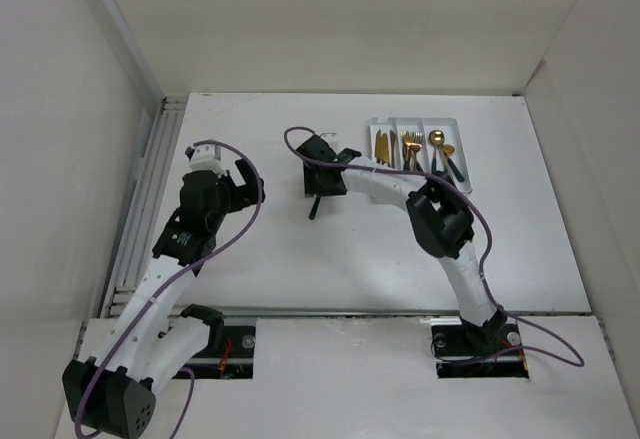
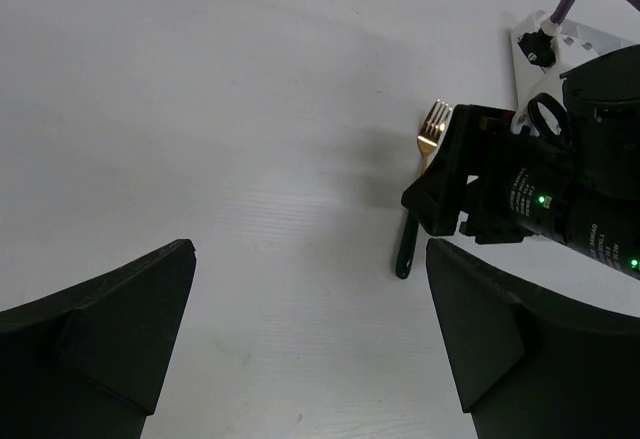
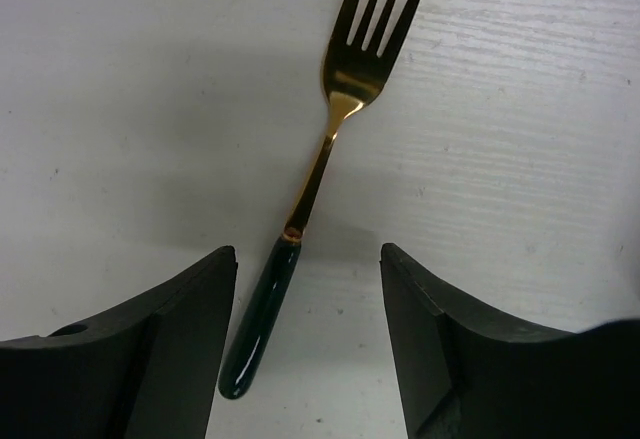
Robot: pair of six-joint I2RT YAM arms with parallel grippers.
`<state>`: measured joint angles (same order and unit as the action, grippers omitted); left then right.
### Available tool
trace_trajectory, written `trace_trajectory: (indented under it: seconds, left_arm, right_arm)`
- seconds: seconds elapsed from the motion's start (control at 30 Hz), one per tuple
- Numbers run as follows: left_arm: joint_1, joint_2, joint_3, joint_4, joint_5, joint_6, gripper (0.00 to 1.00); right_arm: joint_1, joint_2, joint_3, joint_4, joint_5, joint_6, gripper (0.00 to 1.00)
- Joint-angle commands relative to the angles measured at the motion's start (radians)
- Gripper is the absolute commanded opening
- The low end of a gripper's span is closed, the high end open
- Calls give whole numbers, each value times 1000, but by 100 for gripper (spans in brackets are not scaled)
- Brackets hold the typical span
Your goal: Sort the eating utensils into containers
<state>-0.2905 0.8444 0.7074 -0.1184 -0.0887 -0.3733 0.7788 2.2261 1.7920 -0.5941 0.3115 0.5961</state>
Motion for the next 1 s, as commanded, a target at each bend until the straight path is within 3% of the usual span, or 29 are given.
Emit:
trace_trajectory:
  seconds: [0.0, 0.23, 0.37, 0.47, 0.63, 0.8, 0.97]
  left_arm:
    - [4, -42, -20, -4, -20, -16, 100]
    - [4, -53, -31, -4, -20, -16, 100]
    - [4, -53, -31, 5, -20, -16, 100]
    - [4, -44, -31, 5, -11, -16, 100]
    - [4, -44, -31, 5, -11, -16, 100]
    - [13, -25, -31, -4, -11, -16, 100]
    - [13, -1, -31, 5, -2, -16, 100]
  right_arm:
    - [37, 15, 82, -44, 66, 34, 64]
    - [59, 4, -37, -29, 32, 56, 58]
    - [59, -16, -82, 11, 11, 56, 39]
    - [59, 18, -71, 0, 20, 47, 34]
    - [27, 7, -86, 22, 20, 15, 0]
    - [-18, -109, -141, 97, 11, -87, 0]
    - [-122, -282, -141, 143, -93, -215, 0]
